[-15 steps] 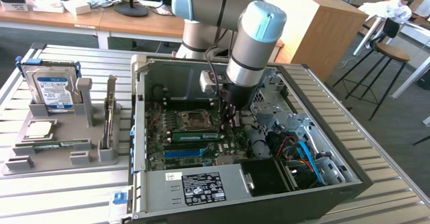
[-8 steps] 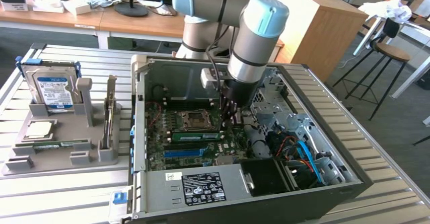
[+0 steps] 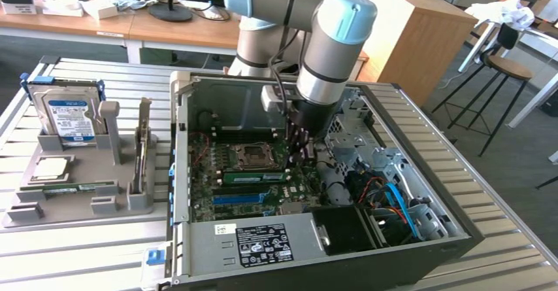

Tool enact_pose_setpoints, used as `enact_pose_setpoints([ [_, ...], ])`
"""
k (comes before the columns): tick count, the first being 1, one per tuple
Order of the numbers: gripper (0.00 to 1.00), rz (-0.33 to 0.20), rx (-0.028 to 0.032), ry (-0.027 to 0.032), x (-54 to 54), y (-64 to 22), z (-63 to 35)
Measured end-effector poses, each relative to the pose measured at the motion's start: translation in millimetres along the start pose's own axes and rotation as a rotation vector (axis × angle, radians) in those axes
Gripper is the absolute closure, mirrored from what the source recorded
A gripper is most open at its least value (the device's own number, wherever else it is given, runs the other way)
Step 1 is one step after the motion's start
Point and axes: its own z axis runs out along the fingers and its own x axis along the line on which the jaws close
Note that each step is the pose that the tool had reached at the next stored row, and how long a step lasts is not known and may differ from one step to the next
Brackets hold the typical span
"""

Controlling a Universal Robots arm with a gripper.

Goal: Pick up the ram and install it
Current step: 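Press down the ram until it locks into place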

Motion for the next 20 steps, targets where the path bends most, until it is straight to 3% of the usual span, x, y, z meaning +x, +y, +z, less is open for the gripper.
enact_pose_setpoints([
  [12, 0.90, 0.000, -0.0001, 0.0000, 0.0, 0.2, -4.3],
  [20, 0.90, 0.000, 0.0005, -0.0013, 0.0, 6.1, -4.2],
])
